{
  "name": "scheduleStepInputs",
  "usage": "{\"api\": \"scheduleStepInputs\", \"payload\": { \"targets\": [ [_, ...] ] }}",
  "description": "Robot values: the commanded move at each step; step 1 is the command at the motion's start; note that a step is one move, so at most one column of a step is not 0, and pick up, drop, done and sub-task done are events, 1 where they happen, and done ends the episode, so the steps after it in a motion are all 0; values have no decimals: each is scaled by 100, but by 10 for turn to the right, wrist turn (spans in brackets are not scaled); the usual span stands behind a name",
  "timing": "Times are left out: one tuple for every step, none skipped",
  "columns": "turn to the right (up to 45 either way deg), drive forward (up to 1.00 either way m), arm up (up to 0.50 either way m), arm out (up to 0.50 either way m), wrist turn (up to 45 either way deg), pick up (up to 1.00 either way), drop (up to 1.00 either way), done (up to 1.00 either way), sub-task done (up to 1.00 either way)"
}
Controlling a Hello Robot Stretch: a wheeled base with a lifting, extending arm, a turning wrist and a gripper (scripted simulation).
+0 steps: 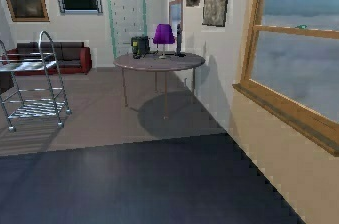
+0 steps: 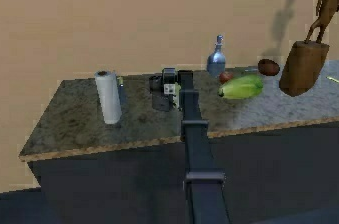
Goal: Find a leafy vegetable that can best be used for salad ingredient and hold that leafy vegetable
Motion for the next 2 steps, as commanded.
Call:
{"api": "scheduleStepInputs", "payload": {
  "targets": [
    [0, 0, 10, 0, 0, 0, 0, 0, 0],
    [0, 0, 0, 0, 0, 0, 0, 100, 0]
  ]
}}
